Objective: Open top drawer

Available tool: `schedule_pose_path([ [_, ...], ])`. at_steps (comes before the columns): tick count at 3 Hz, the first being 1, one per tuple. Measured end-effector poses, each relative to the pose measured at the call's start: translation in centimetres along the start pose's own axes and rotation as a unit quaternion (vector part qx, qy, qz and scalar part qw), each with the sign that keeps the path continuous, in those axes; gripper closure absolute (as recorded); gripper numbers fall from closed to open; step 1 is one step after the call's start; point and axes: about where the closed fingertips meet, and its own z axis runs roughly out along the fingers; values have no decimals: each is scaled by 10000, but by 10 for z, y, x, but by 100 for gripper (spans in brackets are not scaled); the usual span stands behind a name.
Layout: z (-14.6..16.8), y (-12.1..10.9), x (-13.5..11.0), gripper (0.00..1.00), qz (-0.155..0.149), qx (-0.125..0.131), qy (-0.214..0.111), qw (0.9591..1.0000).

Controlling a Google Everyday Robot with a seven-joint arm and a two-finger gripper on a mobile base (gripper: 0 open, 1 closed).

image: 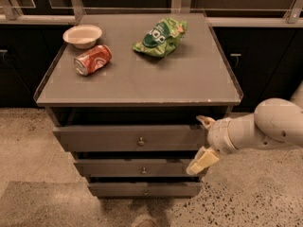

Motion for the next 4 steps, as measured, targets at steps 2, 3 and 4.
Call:
schedule_pose_path([
  [2,22,-16,28,0,-122,623,269,9976],
  [3,35,-34,29,0,-282,750,250,9965],
  [4,60,-55,30,0,-433,705,252,9963],
])
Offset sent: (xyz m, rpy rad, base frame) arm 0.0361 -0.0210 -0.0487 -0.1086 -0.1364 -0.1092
